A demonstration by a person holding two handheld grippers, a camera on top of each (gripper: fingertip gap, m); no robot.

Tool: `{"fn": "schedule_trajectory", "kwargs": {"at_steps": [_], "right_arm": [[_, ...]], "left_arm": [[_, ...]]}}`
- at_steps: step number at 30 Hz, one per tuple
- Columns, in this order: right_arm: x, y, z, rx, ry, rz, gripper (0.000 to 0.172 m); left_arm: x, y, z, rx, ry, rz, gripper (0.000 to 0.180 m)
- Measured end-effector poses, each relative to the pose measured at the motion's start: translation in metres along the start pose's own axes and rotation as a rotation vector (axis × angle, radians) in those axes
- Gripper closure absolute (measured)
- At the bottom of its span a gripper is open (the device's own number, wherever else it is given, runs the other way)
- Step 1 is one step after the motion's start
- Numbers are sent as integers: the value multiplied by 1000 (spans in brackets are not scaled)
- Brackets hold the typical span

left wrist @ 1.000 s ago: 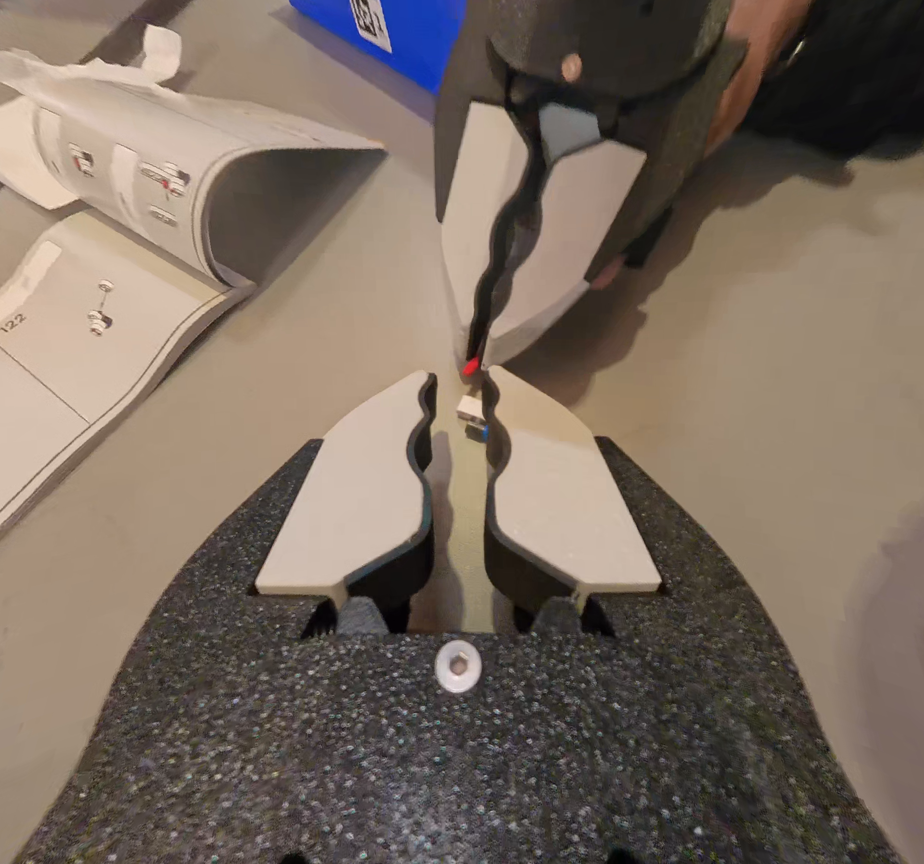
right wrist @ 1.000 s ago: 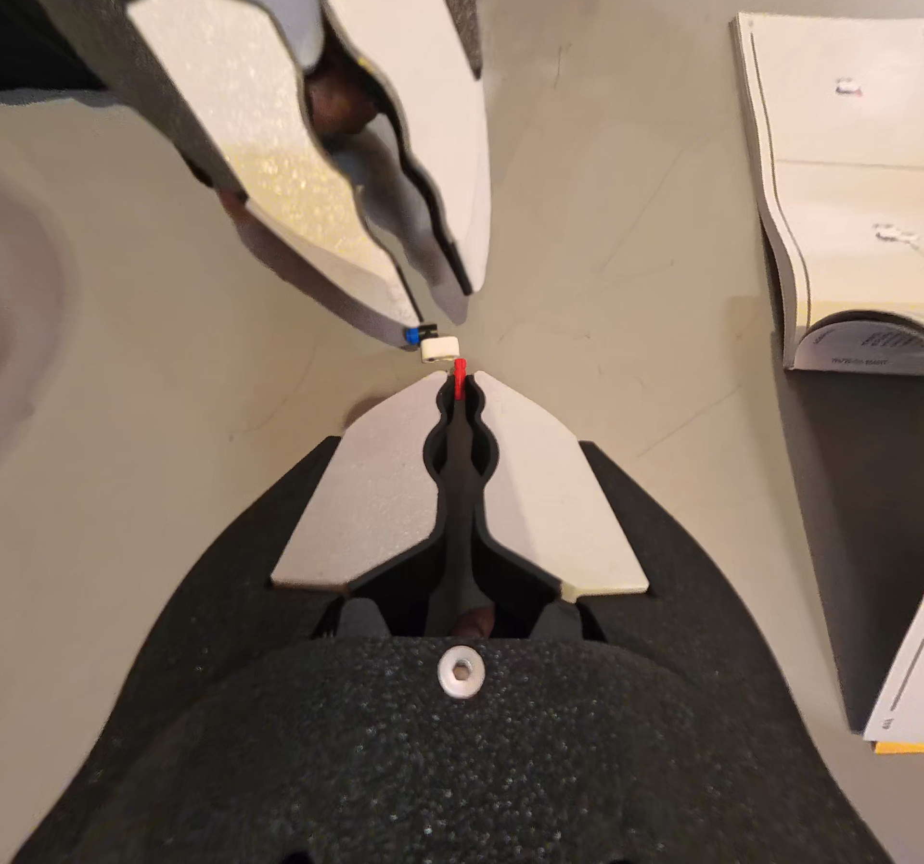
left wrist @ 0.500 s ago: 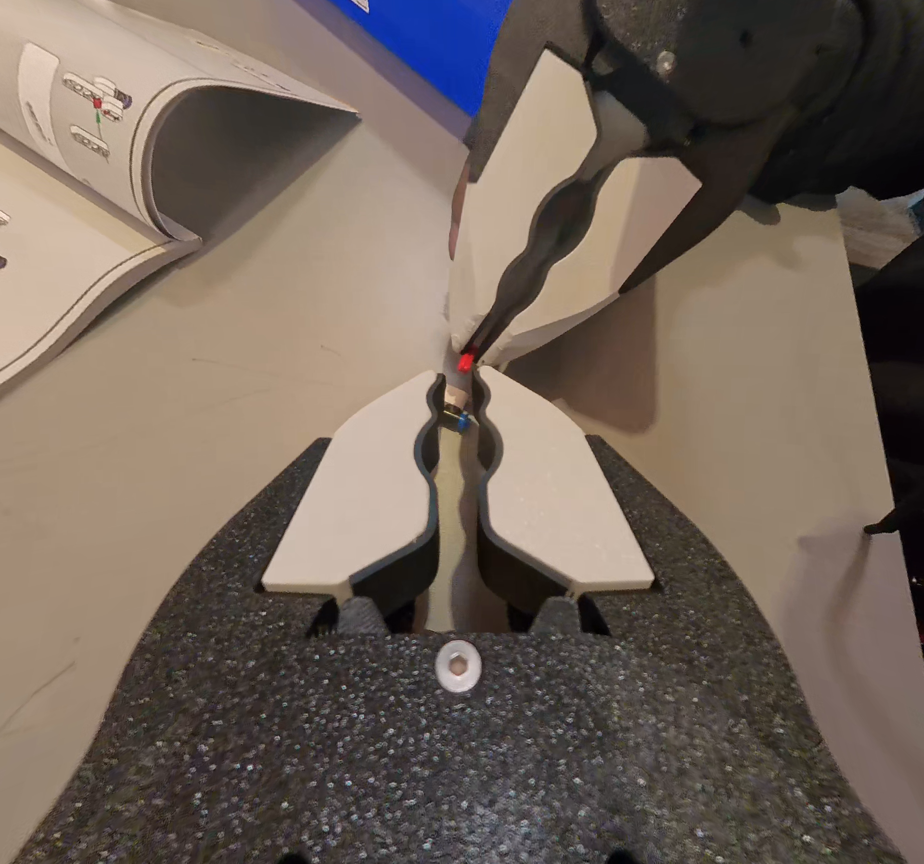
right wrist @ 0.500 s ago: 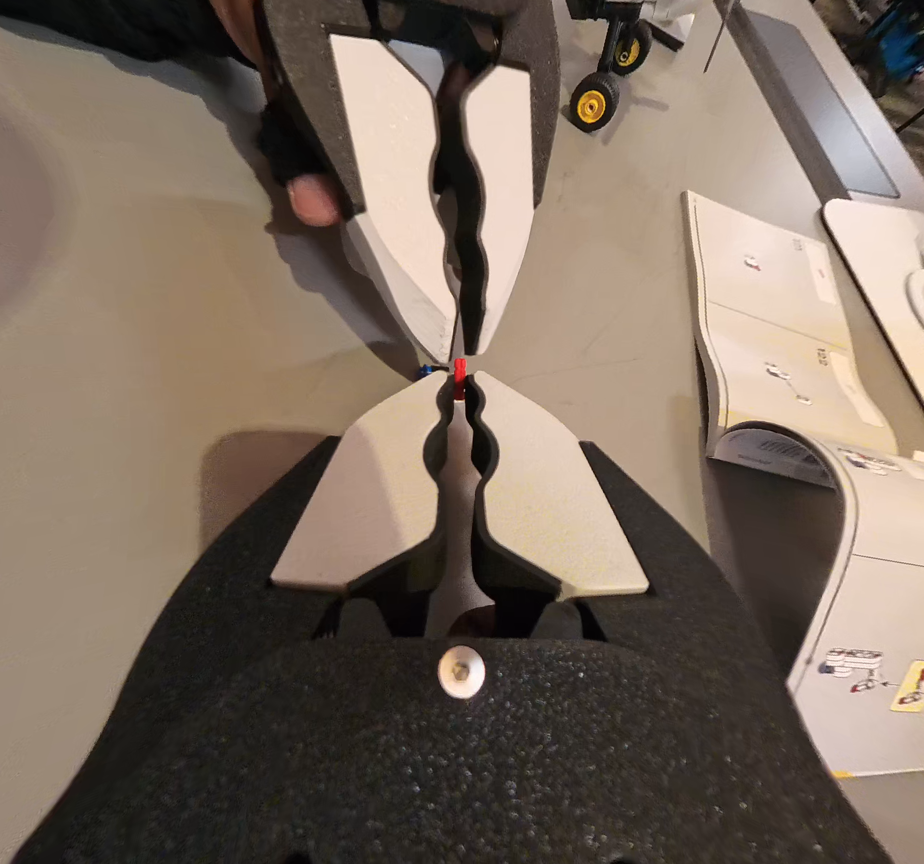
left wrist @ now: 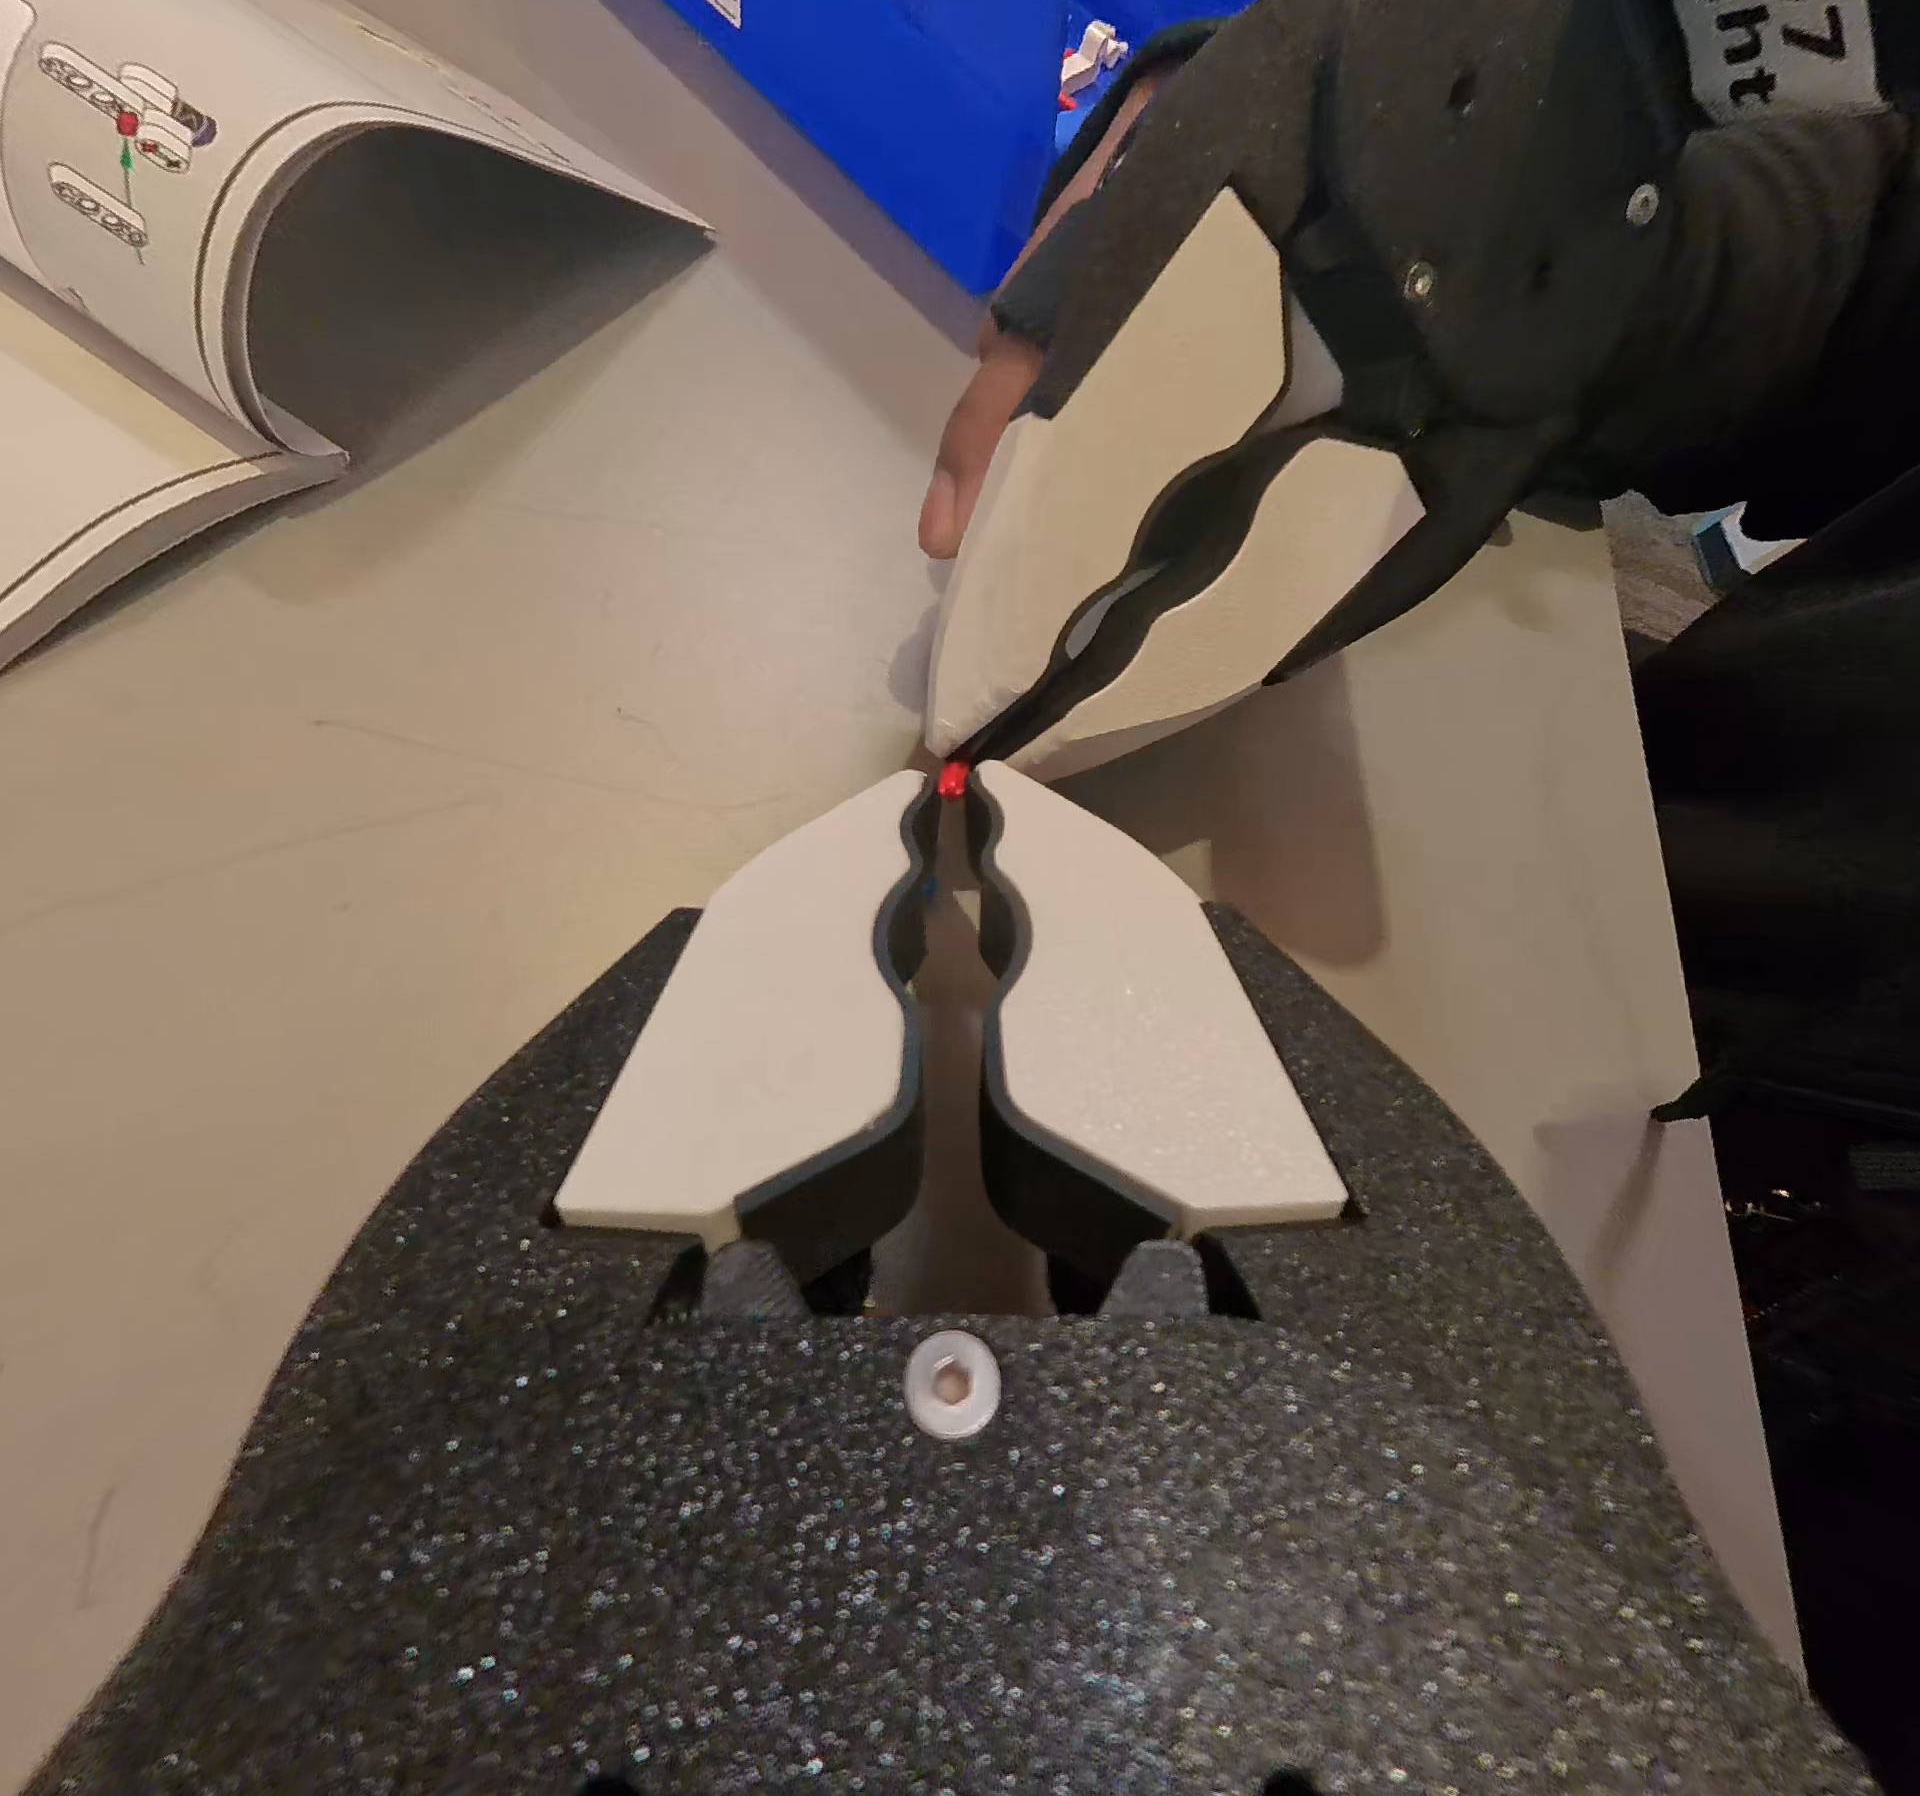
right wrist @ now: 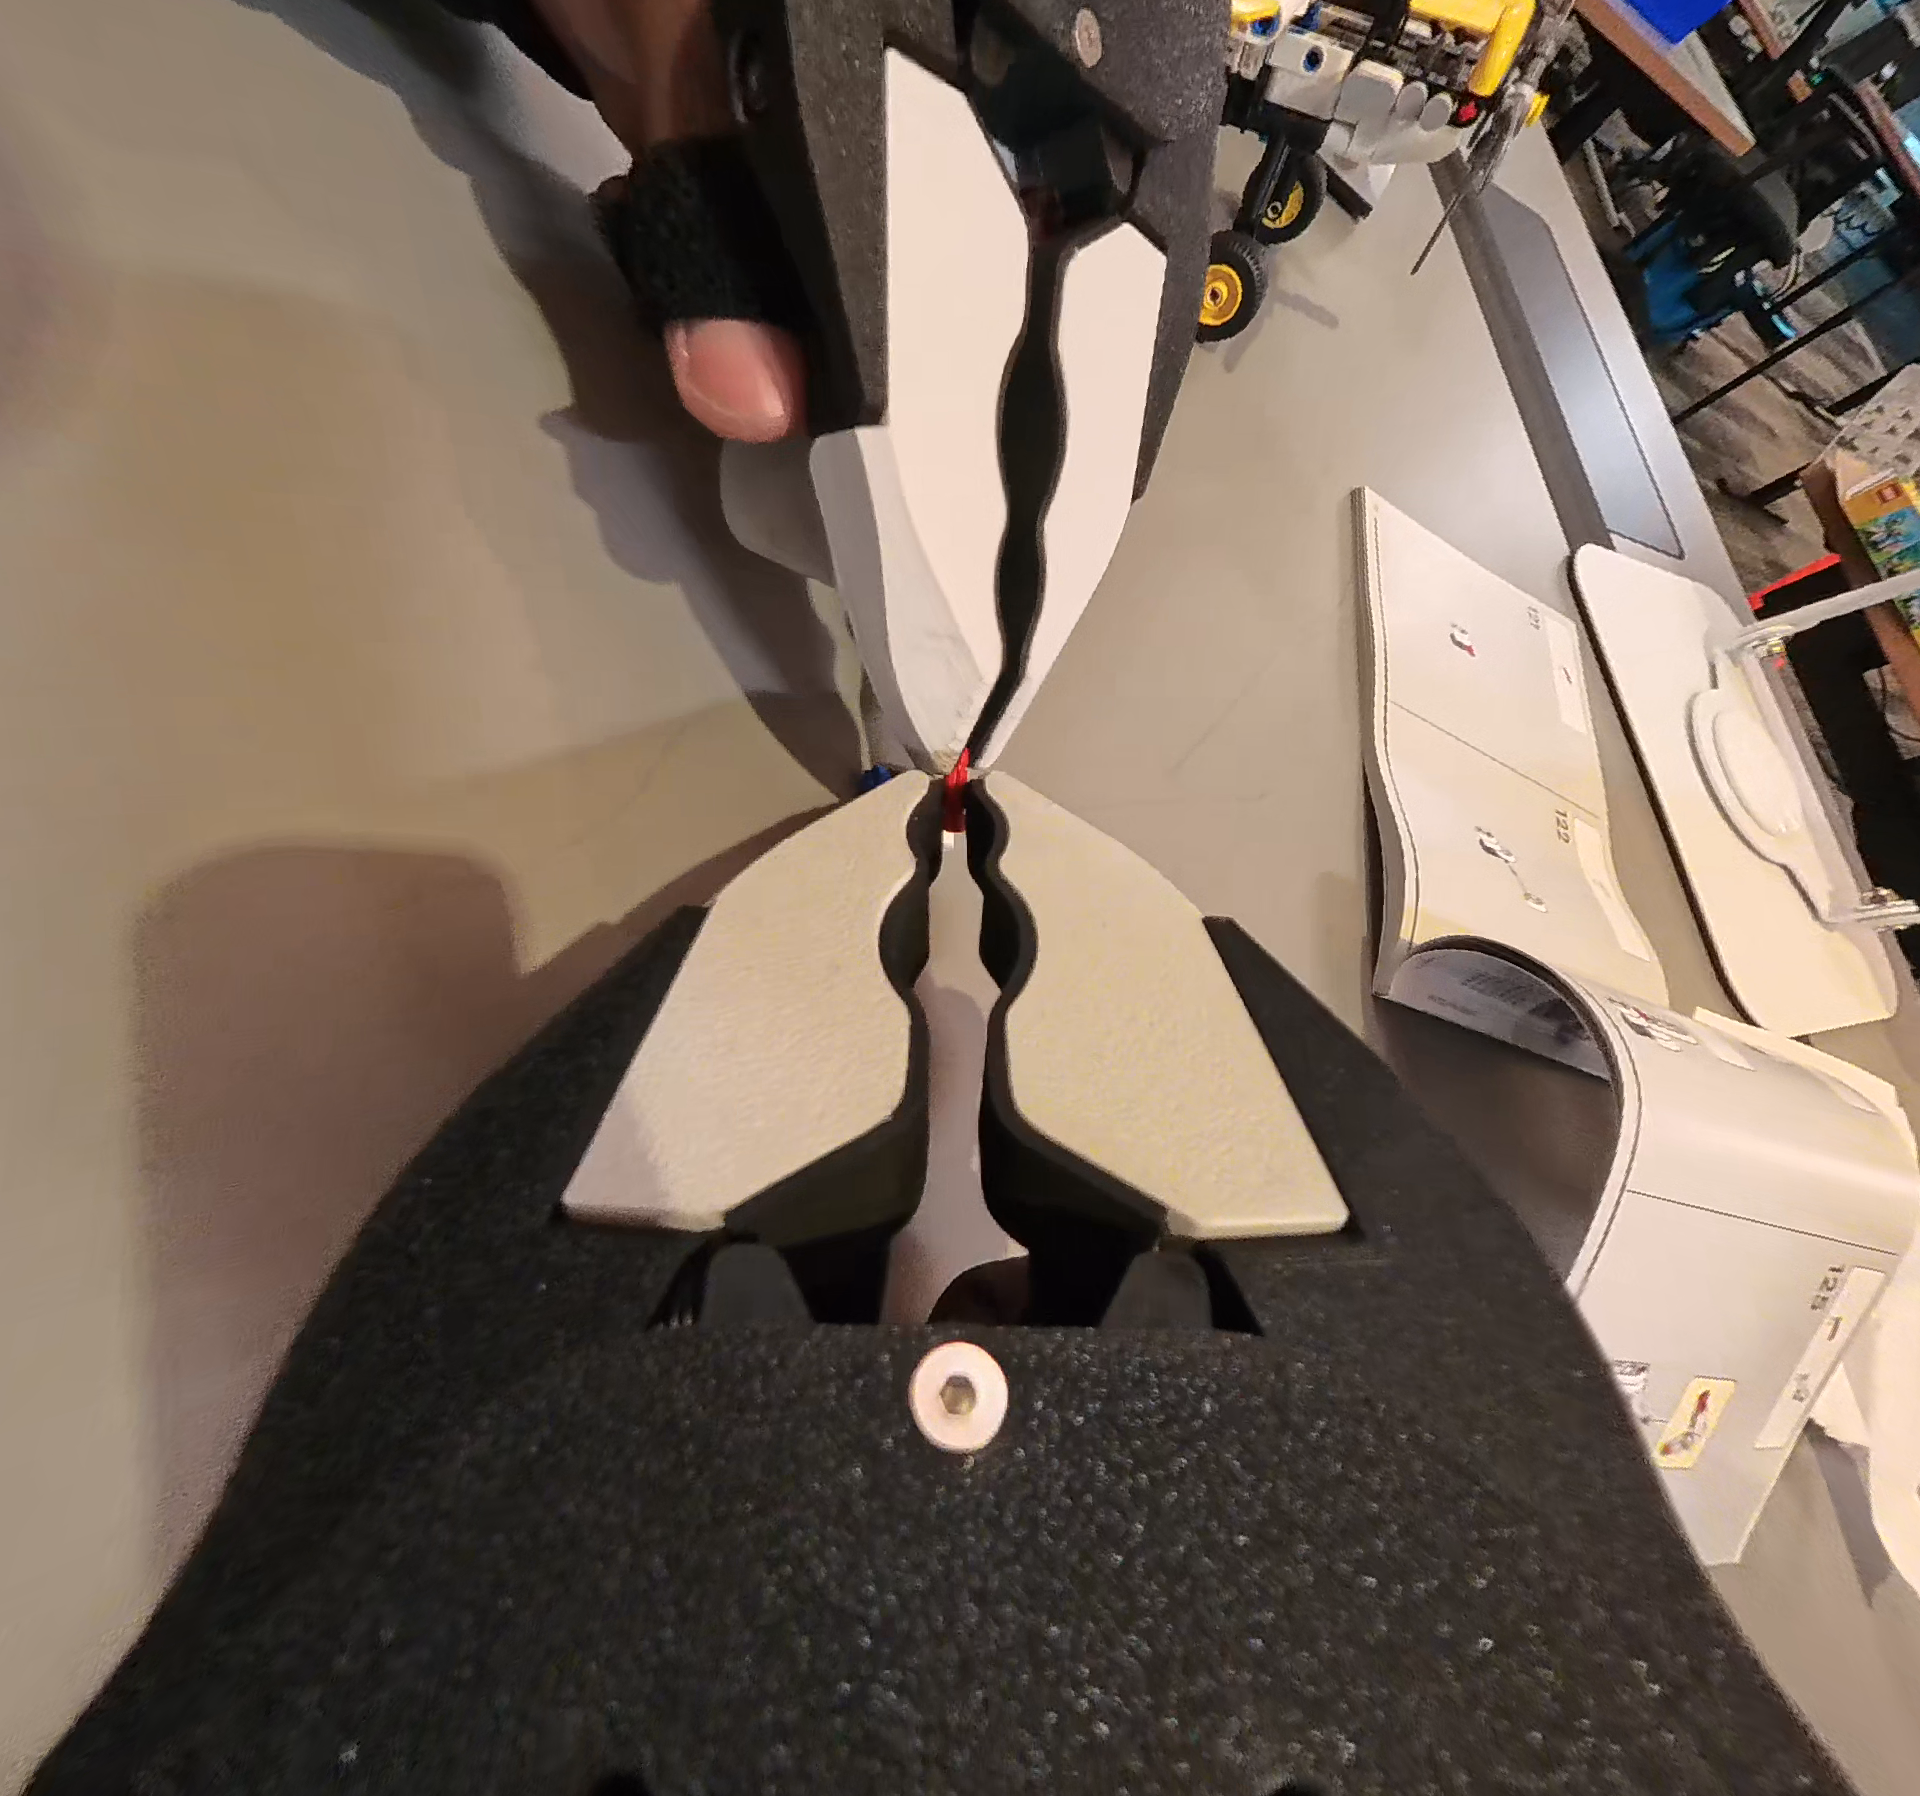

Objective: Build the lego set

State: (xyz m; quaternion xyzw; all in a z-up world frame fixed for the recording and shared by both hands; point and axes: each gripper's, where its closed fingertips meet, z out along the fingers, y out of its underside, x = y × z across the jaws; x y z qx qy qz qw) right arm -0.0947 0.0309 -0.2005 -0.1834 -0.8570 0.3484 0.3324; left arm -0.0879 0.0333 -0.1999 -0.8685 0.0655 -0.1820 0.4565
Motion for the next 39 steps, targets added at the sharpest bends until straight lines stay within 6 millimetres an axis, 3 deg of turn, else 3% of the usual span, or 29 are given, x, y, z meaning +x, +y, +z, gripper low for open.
{"fn": "schedule_trajectory", "kwargs": {"at_steps": [5,9,16,22,26,32,34,39], "right_arm": [[2,0,0,14,8,14,168],[4,4,-1,10,11,22,155],[1,2,-2,4,-3,26,168],[21,22,-4,-99,77,154,168],[32,32,-6,-141,118,241,168],[31,41,-6,-153,98,331,168],[29,41,-7,-153,89,341,168],[23,40,-11,-154,63,336,168]], "left_arm": [[-1,-3,-2,19,3,-11,176],[0,-6,-5,39,18,-16,176],[4,-6,-2,39,30,-8,176],[-21,4,-1,-75,-232,-5,151],[-13,10,5,-132,-316,-4,152],[-15,23,17,-238,-485,86,155],[-16,21,21,-239,-500,101,166],[-20,16,22,-211,-492,133,169]]}}
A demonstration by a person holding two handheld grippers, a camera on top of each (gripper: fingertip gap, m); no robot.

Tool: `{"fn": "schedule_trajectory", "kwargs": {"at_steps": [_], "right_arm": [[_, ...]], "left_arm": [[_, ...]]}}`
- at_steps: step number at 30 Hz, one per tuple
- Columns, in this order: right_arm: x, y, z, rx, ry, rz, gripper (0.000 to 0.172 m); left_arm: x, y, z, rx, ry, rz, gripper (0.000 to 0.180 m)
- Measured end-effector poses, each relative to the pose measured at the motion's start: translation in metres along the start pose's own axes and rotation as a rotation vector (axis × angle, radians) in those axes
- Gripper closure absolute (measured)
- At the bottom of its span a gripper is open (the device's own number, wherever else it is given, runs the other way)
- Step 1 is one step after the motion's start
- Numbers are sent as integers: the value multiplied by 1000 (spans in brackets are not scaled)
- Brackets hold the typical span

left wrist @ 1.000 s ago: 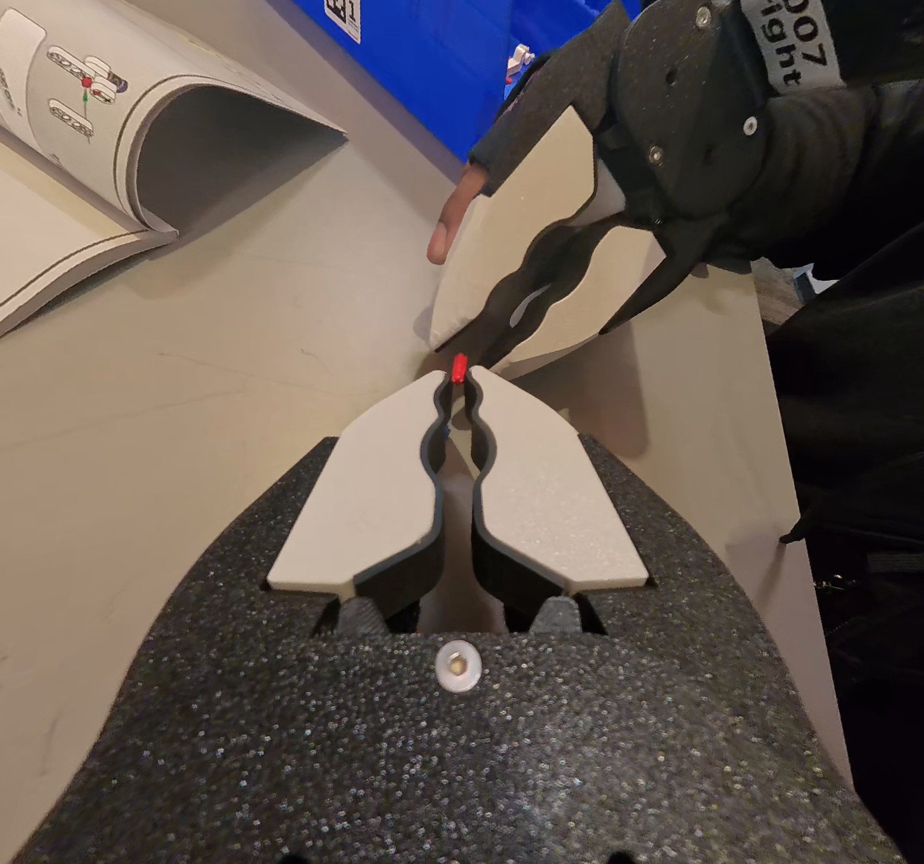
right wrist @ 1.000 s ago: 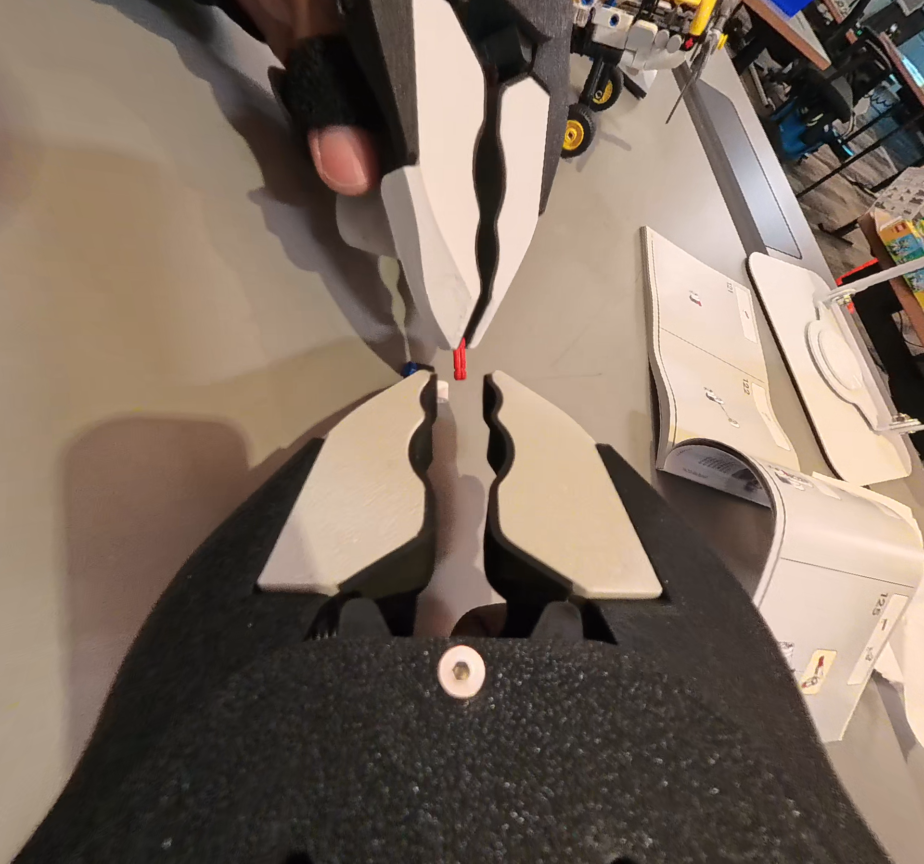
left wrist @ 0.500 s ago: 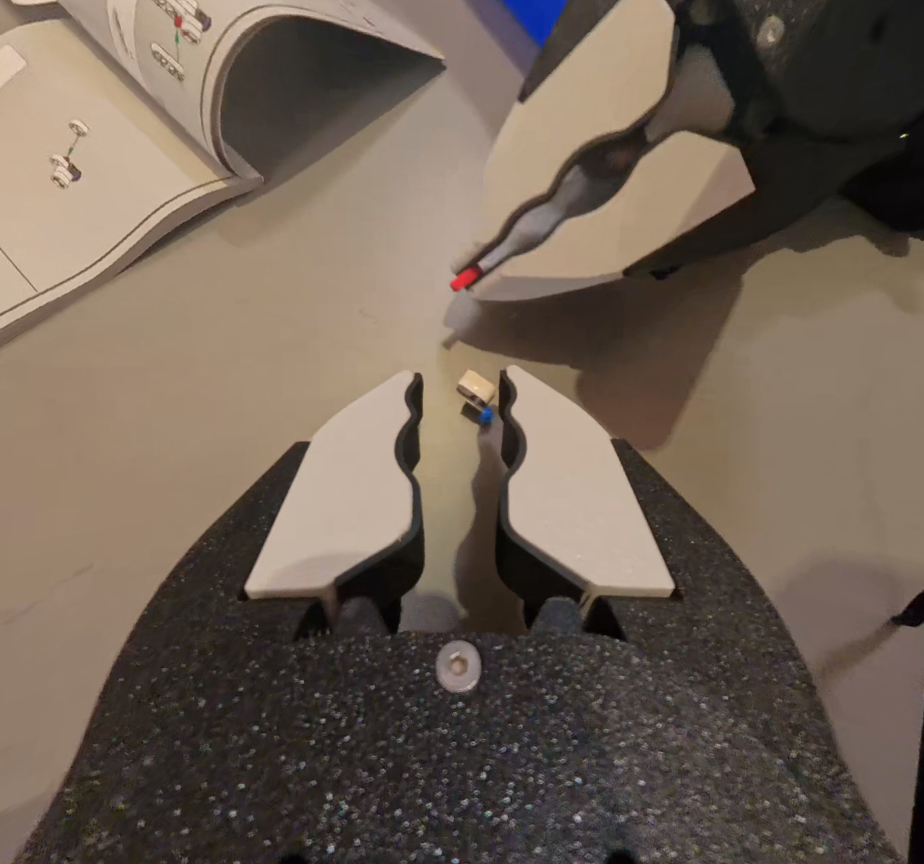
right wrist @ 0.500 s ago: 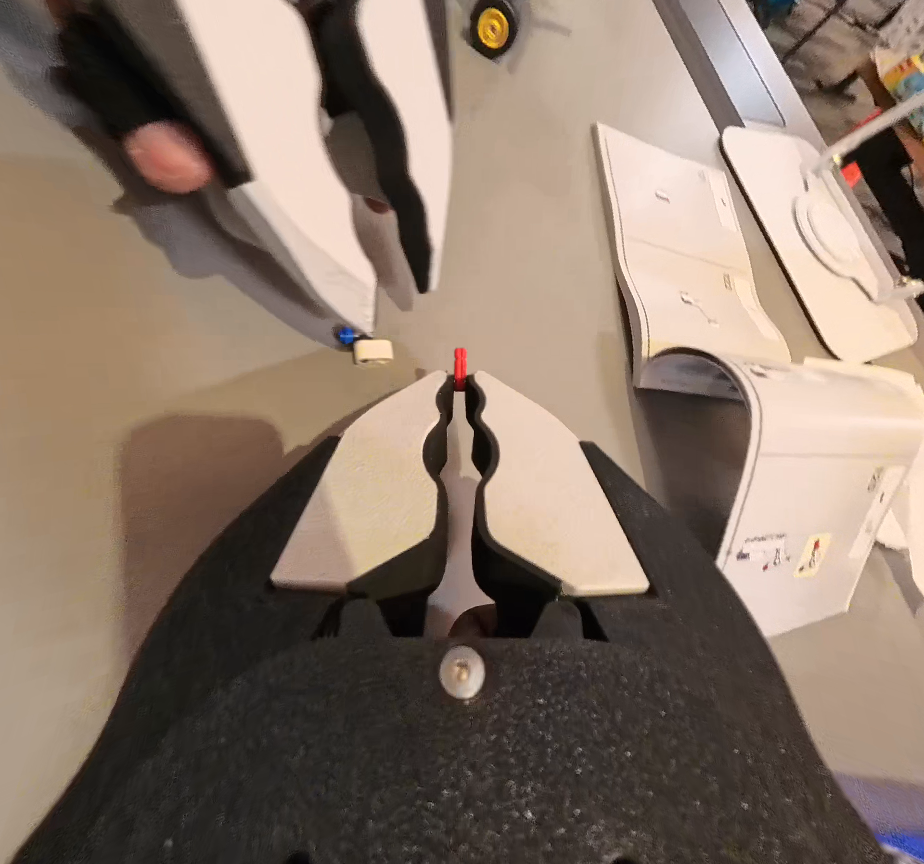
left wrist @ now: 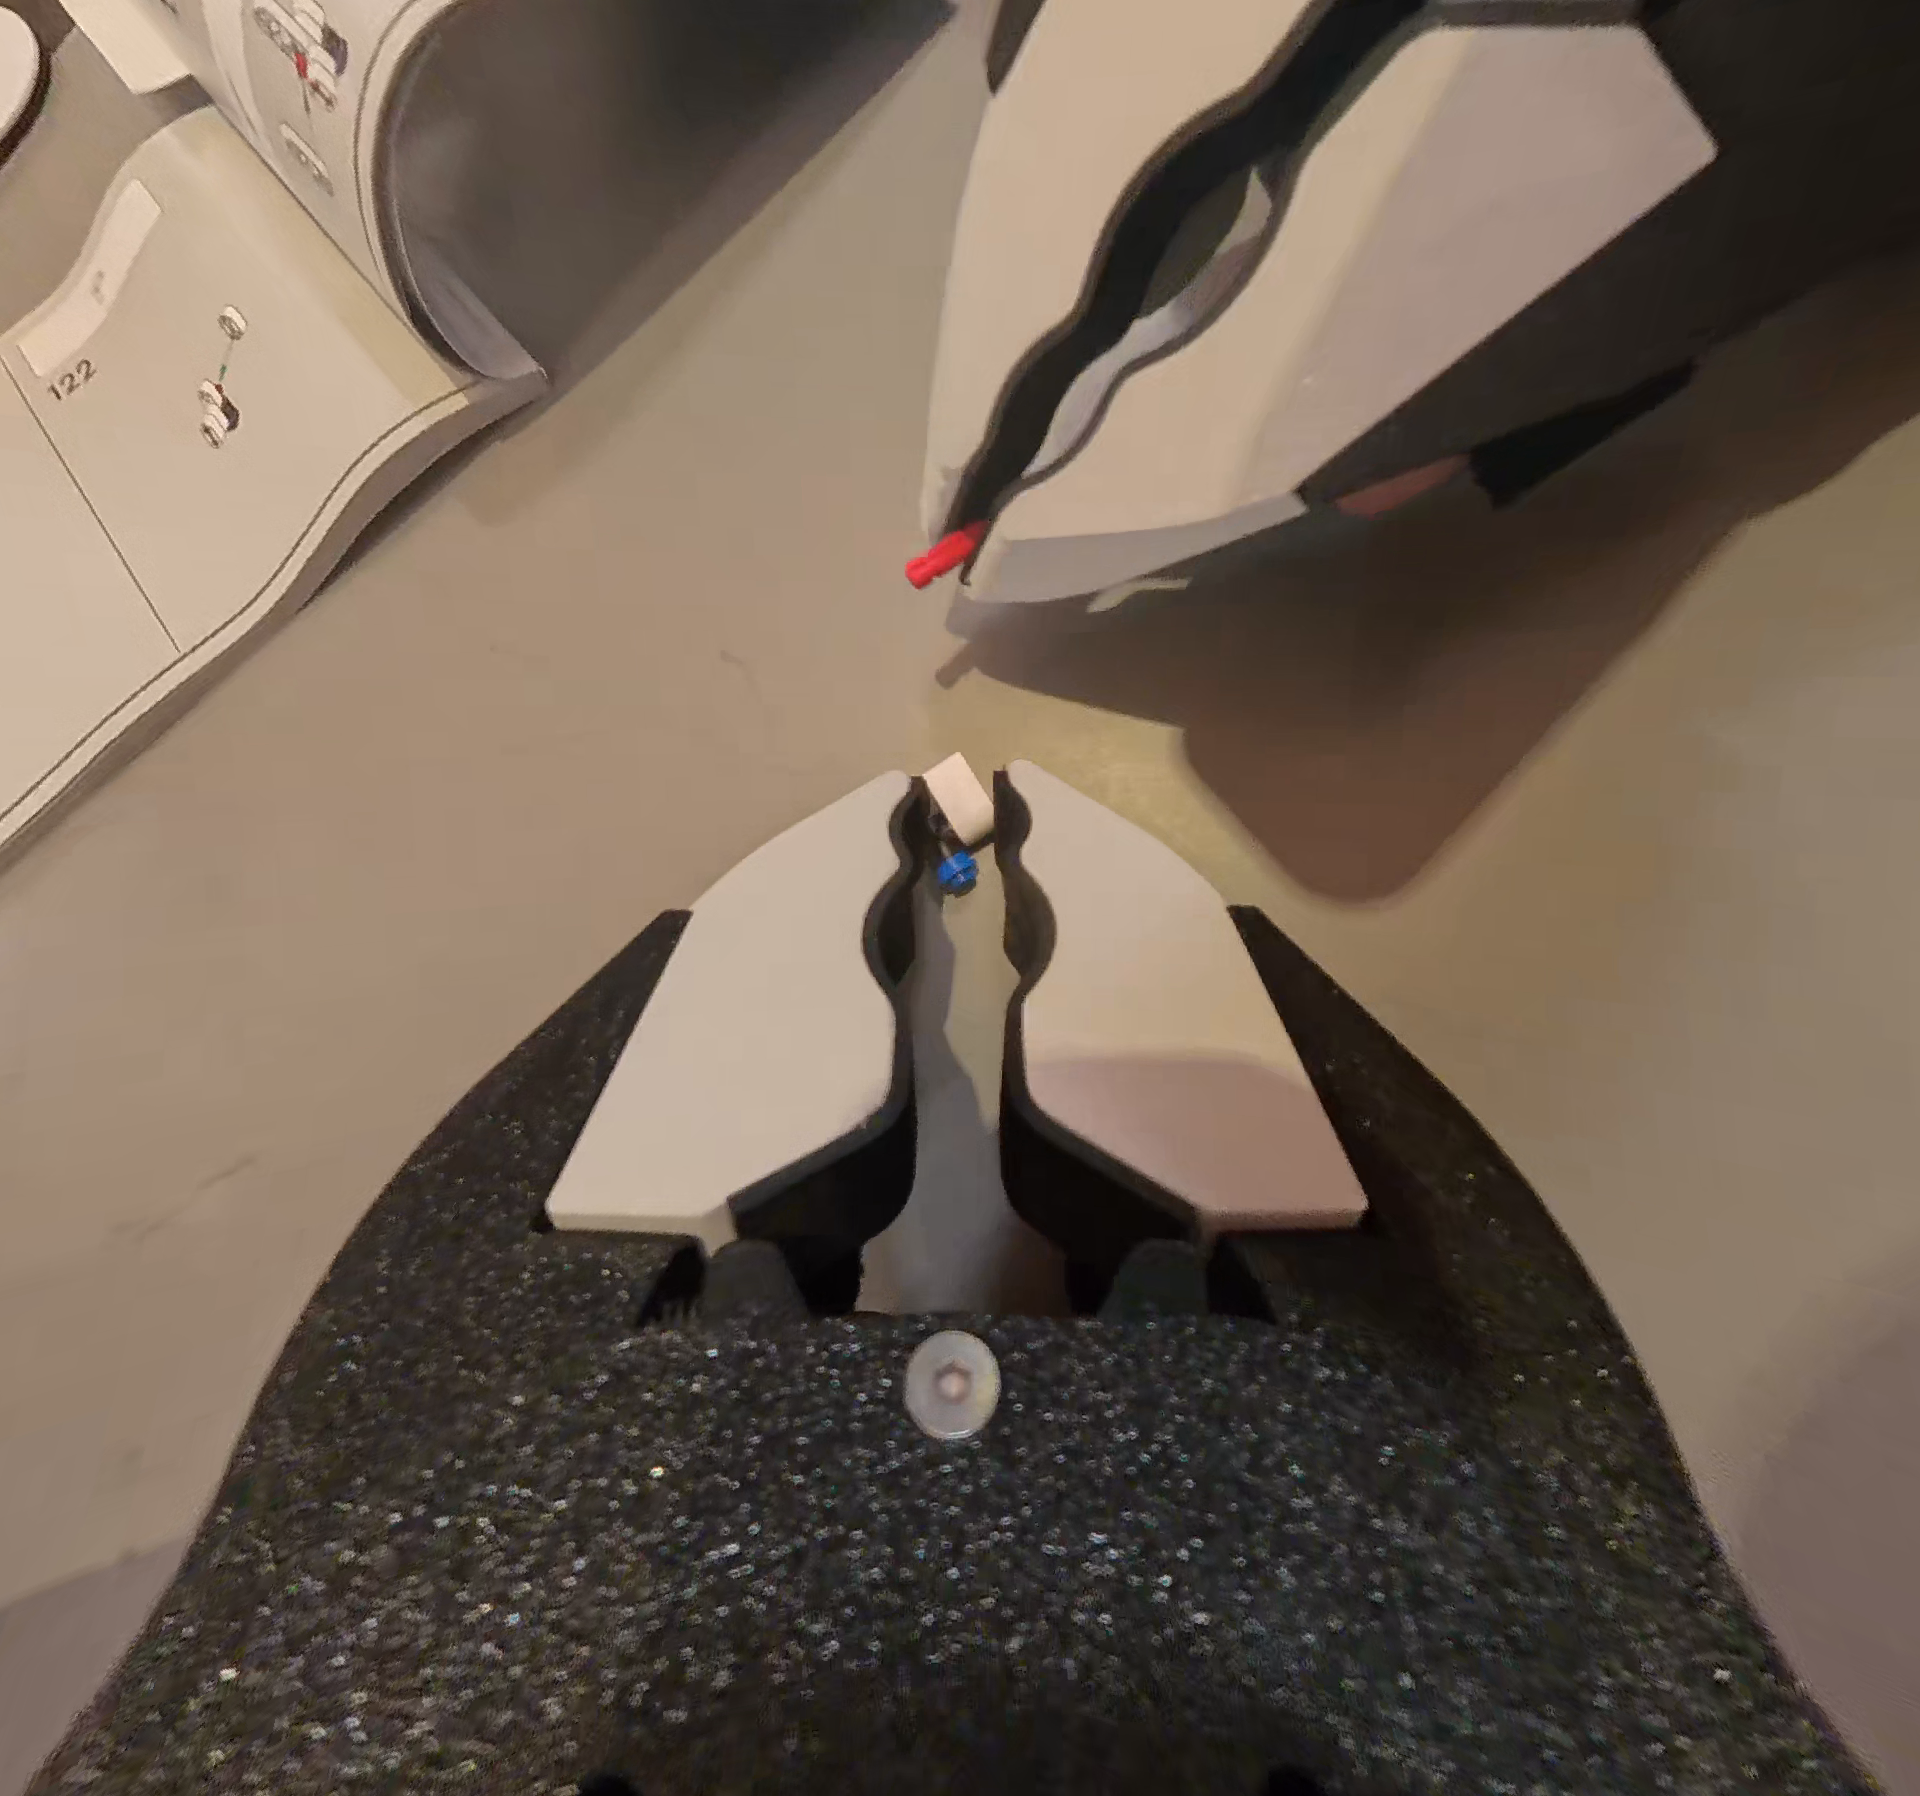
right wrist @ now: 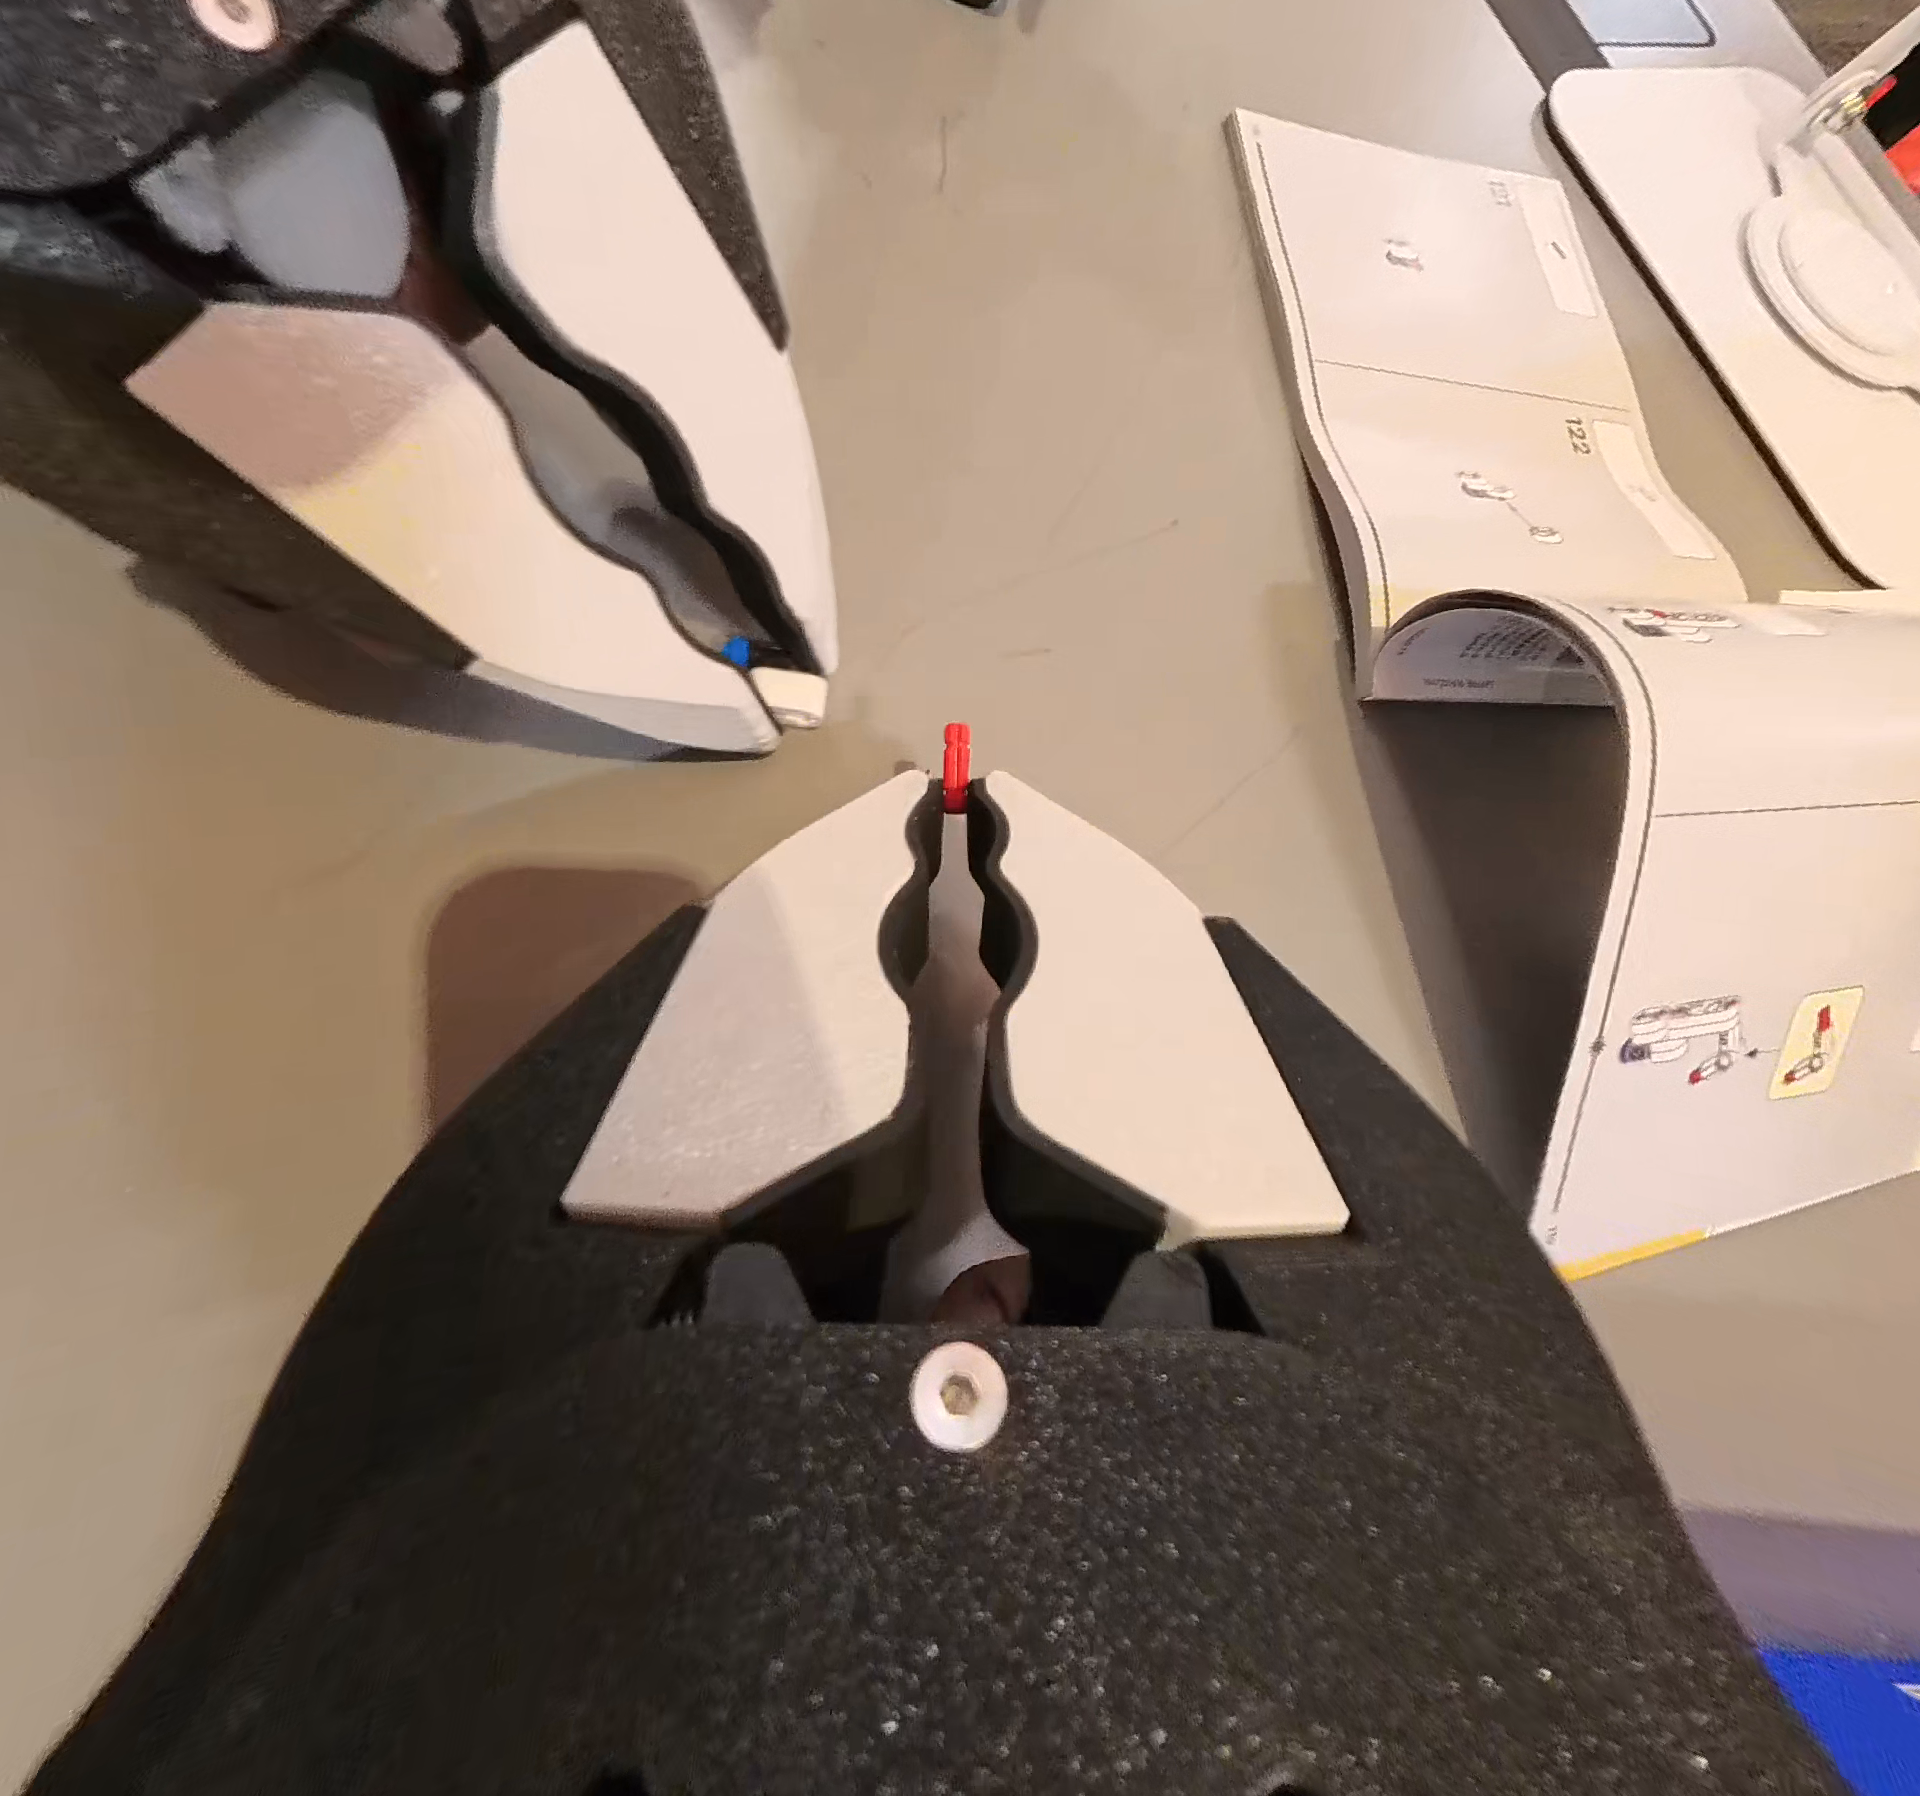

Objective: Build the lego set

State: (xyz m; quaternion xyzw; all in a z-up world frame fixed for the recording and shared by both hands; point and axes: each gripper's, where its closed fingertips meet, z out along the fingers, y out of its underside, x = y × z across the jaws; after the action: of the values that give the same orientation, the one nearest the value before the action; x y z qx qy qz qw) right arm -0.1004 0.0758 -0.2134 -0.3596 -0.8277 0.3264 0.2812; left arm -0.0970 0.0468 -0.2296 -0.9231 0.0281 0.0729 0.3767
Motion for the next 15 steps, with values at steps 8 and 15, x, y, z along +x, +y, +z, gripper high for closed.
{"fn": "schedule_trajectory", "kwargs": {"at_steps": [8,15], "right_arm": [[-16,2,-1,-25,-119,93,168],[-22,2,0,-25,-177,187,168]], "left_arm": [[-6,-15,-4,142,60,45,172],[-4,-19,-8,184,78,57,172]]}}
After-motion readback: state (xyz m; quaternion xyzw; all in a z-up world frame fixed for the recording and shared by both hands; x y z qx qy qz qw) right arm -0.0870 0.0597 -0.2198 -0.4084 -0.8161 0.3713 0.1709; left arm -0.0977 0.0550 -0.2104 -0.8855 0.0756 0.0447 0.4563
